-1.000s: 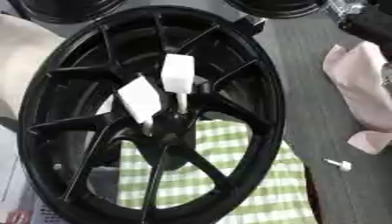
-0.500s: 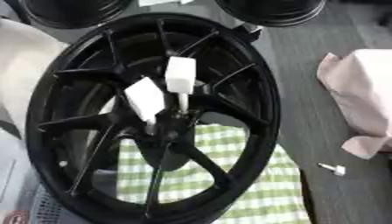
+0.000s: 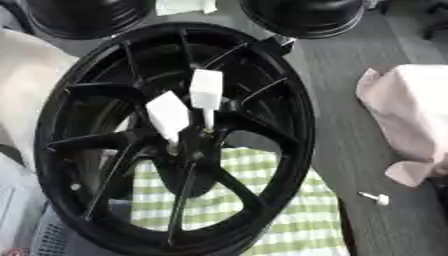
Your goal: Pull the pin out of the wheel hub.
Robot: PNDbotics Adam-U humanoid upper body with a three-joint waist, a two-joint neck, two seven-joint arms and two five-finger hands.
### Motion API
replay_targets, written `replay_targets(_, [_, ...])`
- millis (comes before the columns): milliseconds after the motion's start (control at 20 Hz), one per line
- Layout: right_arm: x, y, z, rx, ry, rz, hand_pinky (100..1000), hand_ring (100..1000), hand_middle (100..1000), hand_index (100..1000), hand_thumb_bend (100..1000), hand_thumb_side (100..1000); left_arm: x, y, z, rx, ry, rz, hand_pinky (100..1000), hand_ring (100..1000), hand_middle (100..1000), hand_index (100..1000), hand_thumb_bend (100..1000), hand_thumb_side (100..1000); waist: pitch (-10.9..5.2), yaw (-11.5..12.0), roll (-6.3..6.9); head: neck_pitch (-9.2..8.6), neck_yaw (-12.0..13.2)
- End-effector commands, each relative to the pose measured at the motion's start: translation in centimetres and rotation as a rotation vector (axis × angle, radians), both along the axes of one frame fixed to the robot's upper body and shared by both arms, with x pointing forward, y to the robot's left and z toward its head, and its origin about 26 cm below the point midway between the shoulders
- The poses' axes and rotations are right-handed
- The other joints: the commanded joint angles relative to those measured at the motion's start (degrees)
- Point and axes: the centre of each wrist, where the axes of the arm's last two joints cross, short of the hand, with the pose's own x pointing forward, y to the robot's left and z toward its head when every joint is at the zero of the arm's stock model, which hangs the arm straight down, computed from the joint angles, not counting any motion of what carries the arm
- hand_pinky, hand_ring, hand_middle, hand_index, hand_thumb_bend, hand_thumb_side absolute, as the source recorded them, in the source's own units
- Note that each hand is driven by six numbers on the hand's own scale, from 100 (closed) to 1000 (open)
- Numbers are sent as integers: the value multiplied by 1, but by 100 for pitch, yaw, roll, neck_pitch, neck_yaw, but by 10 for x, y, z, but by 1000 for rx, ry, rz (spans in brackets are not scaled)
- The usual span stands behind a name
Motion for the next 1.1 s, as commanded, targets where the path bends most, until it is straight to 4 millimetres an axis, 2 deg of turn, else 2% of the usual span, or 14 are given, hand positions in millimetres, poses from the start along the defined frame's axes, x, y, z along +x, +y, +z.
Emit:
replay_targets(50, [2,6,11,-205,58,19,875,799,734,824,510,463,-2,4,11,43,-18,8,685,658,601,711,868,505,-135,4,5,-9,-43])
replay_targets(100, [5,10,11,-252,78,29,876,799,752,824,409,473,-2,4,11,44,-18,6,685,658,600,710,868,504,-132,7,1,-13,-63])
replay_targets(300, [14,25,6,-331,92,51,875,800,752,824,410,473,-2,4,12,45,-19,-1,685,658,600,710,869,503,-122,11,-12,-20,-88])
replay_targets(400, [17,31,4,-345,88,61,873,800,751,823,416,489,-1,3,12,47,-18,-4,685,658,600,710,869,503,-127,8,-18,-12,-78])
replay_targets(600, [22,45,6,-363,66,80,863,797,749,820,471,465,-1,2,13,49,-20,-11,685,658,600,710,870,505,-156,7,-26,22,-70])
replay_targets(650, [23,48,8,-364,58,77,861,797,751,820,461,499,-1,2,13,50,-20,-11,685,658,600,709,870,504,-166,6,-27,33,-67])
replay_targets(700, [24,51,9,-365,53,74,860,795,748,819,500,464,0,2,13,50,-20,-12,685,658,600,709,870,505,-179,6,-27,45,-64])
replay_targets(800, [26,57,11,-362,53,67,858,795,748,820,516,463,0,2,13,51,-17,-12,684,658,600,709,870,505,-209,3,-29,77,-44])
replay_targets(950, [30,65,11,-349,75,56,857,793,746,820,524,465,-1,3,12,51,-13,-11,684,658,599,709,870,505,-250,-17,-31,136,3])
replay_targets(1050, [34,70,9,-332,107,37,856,795,746,823,568,473,0,3,12,51,-12,-13,684,658,599,708,871,509,-280,-36,-33,185,24])
replay_targets(1100, [35,73,7,-322,129,28,856,795,746,825,549,467,0,3,12,51,-12,-14,684,658,599,708,870,505,-295,-45,-37,220,26])
